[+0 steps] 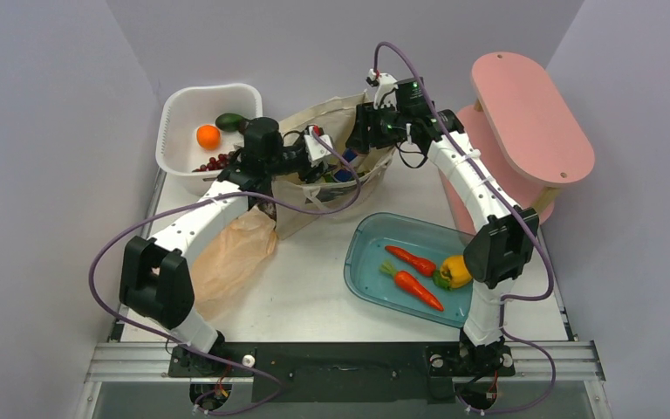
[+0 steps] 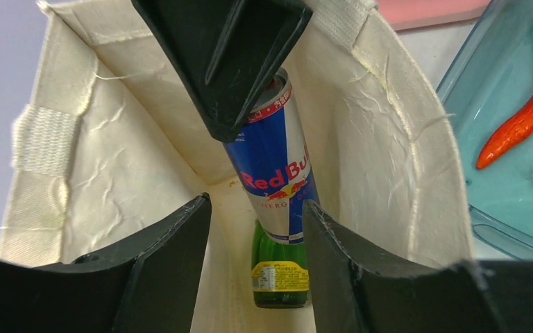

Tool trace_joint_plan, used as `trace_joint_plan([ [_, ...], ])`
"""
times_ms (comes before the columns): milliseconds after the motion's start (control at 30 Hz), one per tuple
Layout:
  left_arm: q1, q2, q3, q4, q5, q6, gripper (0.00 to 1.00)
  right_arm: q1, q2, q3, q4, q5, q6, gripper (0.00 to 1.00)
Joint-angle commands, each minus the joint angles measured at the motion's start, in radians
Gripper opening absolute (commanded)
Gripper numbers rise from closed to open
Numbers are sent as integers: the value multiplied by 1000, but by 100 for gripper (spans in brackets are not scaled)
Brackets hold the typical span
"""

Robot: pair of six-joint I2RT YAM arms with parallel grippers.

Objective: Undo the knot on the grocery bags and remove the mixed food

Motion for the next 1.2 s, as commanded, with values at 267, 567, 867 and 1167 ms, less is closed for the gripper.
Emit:
trace_joint_plan([
  [267, -3, 87, 125, 21, -7, -97, 67, -8, -101, 33, 122, -49, 60, 0],
  [567, -10, 127, 163, 7, 16, -193, 76, -8, -108, 30, 157, -59, 97, 0],
  [867, -10, 188, 131, 160, -62, -388, 76, -6, -125, 0, 231, -91, 177, 0],
  [1167, 7, 173, 23, 514, -43, -510, 25, -11, -169, -50, 259, -124, 198, 9],
])
